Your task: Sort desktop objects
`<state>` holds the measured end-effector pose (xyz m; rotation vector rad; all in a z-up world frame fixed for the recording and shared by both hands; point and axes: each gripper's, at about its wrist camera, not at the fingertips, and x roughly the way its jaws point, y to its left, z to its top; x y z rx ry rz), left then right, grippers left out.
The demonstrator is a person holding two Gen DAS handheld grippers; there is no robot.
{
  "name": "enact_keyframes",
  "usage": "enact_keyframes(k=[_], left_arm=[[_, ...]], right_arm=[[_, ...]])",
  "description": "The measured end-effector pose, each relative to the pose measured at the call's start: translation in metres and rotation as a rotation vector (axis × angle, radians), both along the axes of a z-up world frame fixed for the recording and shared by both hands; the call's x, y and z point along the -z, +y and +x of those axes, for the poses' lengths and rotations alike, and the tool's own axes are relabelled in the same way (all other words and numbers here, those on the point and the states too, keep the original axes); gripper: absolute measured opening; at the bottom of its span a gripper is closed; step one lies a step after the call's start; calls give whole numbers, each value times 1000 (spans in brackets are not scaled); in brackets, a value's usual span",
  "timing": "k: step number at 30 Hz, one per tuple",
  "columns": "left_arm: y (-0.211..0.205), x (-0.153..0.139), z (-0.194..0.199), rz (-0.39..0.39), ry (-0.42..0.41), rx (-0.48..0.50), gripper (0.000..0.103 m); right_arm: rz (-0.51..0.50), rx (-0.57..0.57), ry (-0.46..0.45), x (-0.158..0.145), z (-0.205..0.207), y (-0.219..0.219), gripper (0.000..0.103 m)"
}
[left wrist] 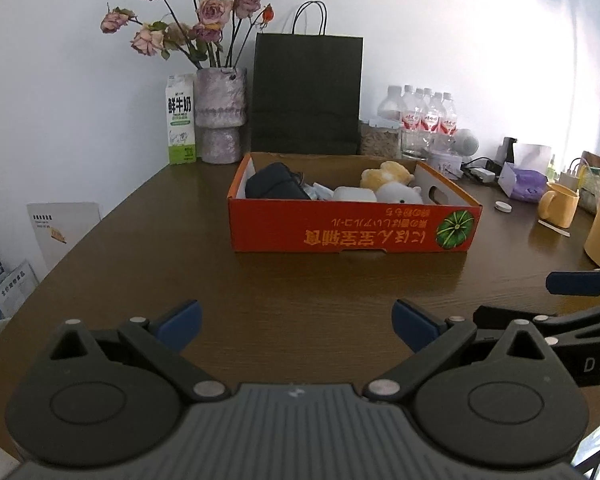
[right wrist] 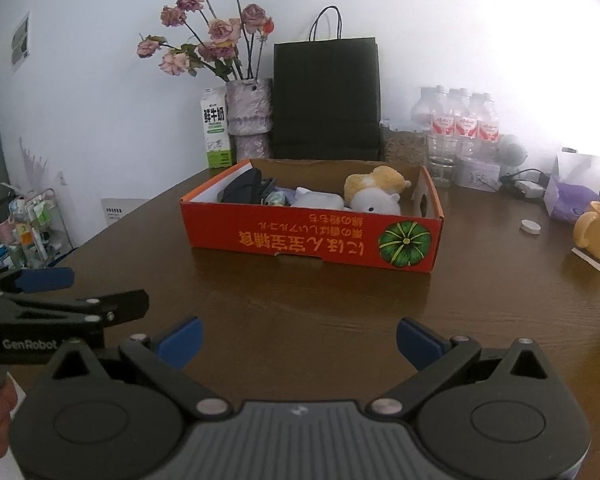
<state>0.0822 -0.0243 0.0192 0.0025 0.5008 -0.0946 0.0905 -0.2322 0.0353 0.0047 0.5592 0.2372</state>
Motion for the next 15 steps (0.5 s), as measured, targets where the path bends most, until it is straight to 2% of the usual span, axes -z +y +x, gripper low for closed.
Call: enact_keyframes(k=[15], left_arm=[[-3, -4, -5, 2, -15, 5, 103]], right_arm=[[4, 1, -12, -2, -5, 0, 103]])
